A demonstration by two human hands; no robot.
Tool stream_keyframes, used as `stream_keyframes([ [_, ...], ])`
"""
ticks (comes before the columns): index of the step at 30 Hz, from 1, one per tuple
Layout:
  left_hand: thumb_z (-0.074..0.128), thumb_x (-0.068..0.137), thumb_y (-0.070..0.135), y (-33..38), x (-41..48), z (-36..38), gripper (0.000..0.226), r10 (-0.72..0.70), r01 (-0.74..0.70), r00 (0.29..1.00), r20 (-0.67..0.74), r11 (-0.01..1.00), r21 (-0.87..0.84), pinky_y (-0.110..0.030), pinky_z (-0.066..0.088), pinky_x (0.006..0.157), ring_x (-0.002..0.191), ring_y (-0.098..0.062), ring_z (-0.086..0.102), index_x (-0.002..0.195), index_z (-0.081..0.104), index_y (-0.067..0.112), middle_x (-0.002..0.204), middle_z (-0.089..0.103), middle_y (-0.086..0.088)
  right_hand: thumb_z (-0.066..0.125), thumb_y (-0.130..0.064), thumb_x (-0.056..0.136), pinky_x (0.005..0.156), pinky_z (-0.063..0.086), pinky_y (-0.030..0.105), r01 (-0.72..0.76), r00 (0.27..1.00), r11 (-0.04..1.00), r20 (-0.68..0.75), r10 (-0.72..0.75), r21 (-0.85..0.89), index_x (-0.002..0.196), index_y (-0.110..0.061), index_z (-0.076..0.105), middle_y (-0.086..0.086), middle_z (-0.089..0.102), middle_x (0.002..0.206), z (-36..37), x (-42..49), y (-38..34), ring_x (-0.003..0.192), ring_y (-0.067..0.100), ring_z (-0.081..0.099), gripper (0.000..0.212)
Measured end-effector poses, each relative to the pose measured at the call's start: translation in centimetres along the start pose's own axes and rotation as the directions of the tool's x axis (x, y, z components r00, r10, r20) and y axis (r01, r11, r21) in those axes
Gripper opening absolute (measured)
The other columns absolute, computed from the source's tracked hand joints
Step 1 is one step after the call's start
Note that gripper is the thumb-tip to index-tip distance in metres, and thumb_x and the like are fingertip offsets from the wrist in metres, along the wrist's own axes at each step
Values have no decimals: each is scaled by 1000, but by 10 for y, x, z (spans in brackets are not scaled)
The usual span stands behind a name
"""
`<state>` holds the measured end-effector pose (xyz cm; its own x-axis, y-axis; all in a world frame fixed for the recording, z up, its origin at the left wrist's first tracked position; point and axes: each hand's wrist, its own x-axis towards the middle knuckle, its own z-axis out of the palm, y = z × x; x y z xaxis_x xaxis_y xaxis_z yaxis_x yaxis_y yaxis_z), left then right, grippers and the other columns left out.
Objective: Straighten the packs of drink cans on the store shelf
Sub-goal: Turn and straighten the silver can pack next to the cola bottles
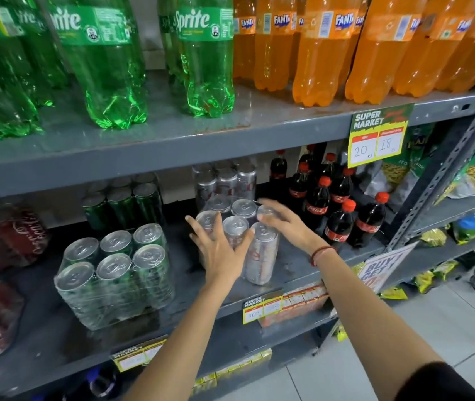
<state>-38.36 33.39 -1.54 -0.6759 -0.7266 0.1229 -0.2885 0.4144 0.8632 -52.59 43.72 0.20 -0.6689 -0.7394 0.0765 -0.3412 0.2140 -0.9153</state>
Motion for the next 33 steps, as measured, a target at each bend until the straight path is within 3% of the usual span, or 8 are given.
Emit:
stream_keyframes([
  [3,58,74,64,-3,10,0,89,2,-3,999,51,1000,20,-56,18,112,141,-39,-19,146,17,31,148,-40,1,67,-31,84,77,47,7,3,999,999,33,-2,-36,128,-31,53,-11,56,123,-4,1,2,116,15,55,46],
  [7,62,75,58,-16,40,-12,80,70,-72,975,212,997,3,-42,19,116,145,-28,-2,143,25,36,151,-33,3,67,-37,83,99,47,32,-14,989,1000,-149,14,-2,131,-26,52,-2,58,126,7,-19,4,116,15,55,52],
  [14,49,93,24,-4,91,-31,46,206,-250,850,485,968,28,-23,25,109,135,-18,37,138,40,31,152,31,0,41,-58,90,94,36,31,-141,878,980,-474,60,-137,144,-32,31,5,47,126,75,-74,-18,113,24,52,61],
  [18,43,96,17,7,99,-43,44,176,-301,796,580,945,126,3,14,92,131,-6,28,138,42,26,149,35,0,34,-60,91,90,38,33,-174,886,974,-455,91,-144,146,-36,21,4,41,125,101,-80,-28,109,30,53,61],
  [21,42,97,21,15,83,-46,39,177,-224,904,389,971,79,-12,16,103,138,-17,28,136,46,19,150,34,-10,36,-61,89,89,35,32,-136,895,985,-440,75,-107,145,-37,24,5,40,131,80,-77,-25,111,27,52,61],
  [25,52,90,35,15,14,-27,52,88,-101,989,-117,990,-103,-33,19,112,142,-26,20,138,38,21,156,14,-14,46,-59,87,100,26,26,-55,887,997,-460,28,-45,143,-34,32,5,33,145,27,-42,-25,132,21,38,62],
  [30,70,69,55,26,-44,25,99,-1,-14,986,-169,996,-84,-49,15,114,144,-34,-6,145,18,20,155,-18,-15,52,-62,82,119,12,41,28,997,965,-60,-45,-261,143,-37,32,4,24,157,-6,28,-35,145,21,14,69],
  [33,79,56,56,29,-38,36,119,-87,89,978,-188,996,2,-60,20,111,141,-45,-10,147,12,16,154,-19,-19,49,-63,84,119,9,49,107,974,873,226,3,-475,144,-36,31,0,22,158,-2,54,-31,146,21,13,68],
])
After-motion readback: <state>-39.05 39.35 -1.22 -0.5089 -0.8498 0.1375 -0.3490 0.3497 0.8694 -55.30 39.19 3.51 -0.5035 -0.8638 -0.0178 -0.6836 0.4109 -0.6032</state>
